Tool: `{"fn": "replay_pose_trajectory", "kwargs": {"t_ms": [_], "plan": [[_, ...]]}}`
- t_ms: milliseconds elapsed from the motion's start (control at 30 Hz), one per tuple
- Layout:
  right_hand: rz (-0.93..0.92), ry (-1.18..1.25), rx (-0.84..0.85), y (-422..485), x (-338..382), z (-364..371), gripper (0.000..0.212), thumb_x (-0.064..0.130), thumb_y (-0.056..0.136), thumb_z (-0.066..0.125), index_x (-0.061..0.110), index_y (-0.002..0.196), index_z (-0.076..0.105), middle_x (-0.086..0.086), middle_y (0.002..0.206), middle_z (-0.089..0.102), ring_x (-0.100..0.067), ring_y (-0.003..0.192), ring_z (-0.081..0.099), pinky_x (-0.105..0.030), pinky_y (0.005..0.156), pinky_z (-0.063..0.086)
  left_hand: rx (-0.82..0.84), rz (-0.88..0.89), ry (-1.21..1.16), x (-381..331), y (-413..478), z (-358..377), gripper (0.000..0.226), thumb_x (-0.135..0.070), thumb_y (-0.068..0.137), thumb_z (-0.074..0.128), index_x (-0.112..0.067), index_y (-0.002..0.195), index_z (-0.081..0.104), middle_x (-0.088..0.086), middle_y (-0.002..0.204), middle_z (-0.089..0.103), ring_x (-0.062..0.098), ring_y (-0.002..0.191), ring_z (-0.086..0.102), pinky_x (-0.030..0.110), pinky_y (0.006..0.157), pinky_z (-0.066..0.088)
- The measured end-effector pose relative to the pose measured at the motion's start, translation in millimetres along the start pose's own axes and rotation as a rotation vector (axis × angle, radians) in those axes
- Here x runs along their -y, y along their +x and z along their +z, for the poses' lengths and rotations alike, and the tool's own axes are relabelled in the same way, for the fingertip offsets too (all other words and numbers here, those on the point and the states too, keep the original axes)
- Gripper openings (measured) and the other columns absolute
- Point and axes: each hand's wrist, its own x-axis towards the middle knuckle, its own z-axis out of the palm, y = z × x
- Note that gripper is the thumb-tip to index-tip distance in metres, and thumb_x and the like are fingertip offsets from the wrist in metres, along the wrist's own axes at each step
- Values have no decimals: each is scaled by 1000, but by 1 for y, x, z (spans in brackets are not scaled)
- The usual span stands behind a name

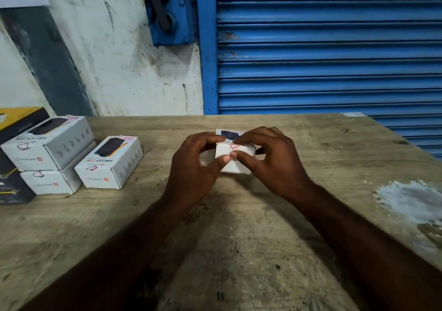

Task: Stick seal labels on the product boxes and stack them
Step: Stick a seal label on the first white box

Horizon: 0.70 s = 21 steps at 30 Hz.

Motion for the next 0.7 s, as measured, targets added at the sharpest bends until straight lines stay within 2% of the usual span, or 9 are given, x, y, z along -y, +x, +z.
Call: {"fn": "replay_pose_trajectory", "kwargs": {"t_ms": [133,267,467,600,667,700], "plan": [[-93,-35,44,2,2,-5,19,32,91,74,21,106,77,8,100,70,-9,96,61,-40,78,55,25,-26,43,-3,1,-3,33,-23,83,80,-26,114,68,-14,115,64,-7,105,59,3,85,42],[-145,-62,52,3,3,-9,16,28,93,73,17,105,77,6,98,71,-10,94,63,-40,77,55,42,-36,97,-7,1,-5,31,-27,85,78,-31,113,65,-16,114,62,-13,100,55,-1,81,39],[-142,-29,9,3,6,-10,14,22,94,73,15,104,78,6,98,73,-8,93,65,-35,76,56,-4,-39,63,-10,-1,-8,24,-31,88,74,-25,110,67,-10,114,66,0,102,62,3,81,43],[-188,-15,18,2,10,-13,14,20,94,73,14,106,77,5,98,73,-10,93,66,-33,74,56,-38,-28,32,-15,-3,-10,19,-29,89,73,-21,106,68,-8,110,66,-2,98,63,4,79,44],[-240,-27,28,2,13,-14,14,19,95,72,13,107,77,3,98,74,-11,91,66,-34,73,55,-49,-26,14,-17,-3,-11,16,-29,90,72,-21,103,68,-8,108,66,-4,97,62,10,78,48],[-265,-39,30,2,14,-15,14,20,95,71,13,106,77,2,98,74,-12,90,66,-35,73,55,-51,-33,3,-18,-4,-11,14,-30,90,71,-22,101,68,-9,106,65,-5,96,61,17,77,53]]}}
